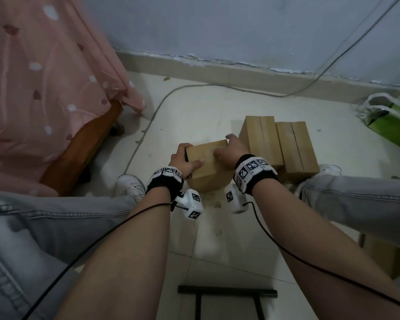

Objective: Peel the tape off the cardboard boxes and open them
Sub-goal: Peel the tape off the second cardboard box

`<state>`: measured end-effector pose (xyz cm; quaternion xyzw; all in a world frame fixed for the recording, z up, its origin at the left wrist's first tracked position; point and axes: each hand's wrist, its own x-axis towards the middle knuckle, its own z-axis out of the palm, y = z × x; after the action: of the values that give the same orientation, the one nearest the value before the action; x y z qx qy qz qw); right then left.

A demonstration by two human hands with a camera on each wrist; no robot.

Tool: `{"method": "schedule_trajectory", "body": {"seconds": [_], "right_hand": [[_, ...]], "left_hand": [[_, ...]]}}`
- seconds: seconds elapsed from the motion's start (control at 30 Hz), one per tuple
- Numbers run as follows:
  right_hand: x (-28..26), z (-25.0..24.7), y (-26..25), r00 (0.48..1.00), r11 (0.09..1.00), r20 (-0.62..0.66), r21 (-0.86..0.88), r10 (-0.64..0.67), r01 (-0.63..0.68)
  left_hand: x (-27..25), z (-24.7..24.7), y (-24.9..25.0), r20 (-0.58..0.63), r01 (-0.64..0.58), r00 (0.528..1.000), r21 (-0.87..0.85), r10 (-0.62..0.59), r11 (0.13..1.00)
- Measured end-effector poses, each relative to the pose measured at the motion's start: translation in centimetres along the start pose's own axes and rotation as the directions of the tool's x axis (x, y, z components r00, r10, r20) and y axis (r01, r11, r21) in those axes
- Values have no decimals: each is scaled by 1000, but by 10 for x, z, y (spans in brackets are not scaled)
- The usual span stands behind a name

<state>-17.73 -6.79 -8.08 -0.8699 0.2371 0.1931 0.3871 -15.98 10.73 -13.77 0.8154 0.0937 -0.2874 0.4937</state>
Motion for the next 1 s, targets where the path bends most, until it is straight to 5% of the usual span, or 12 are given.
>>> {"method": "schedule_trajectory", "body": {"seconds": [0.13, 1.0], "right_hand": [[-3, 7, 3, 974, 967, 5, -125, -225, 224], [11, 30, -2, 969, 811, 68, -535, -238, 237]], "left_hand": [[1, 0, 0, 10, 6, 1000, -43, -5, 999], [7, -1, 0, 21, -27, 999, 55, 26, 998]]}}
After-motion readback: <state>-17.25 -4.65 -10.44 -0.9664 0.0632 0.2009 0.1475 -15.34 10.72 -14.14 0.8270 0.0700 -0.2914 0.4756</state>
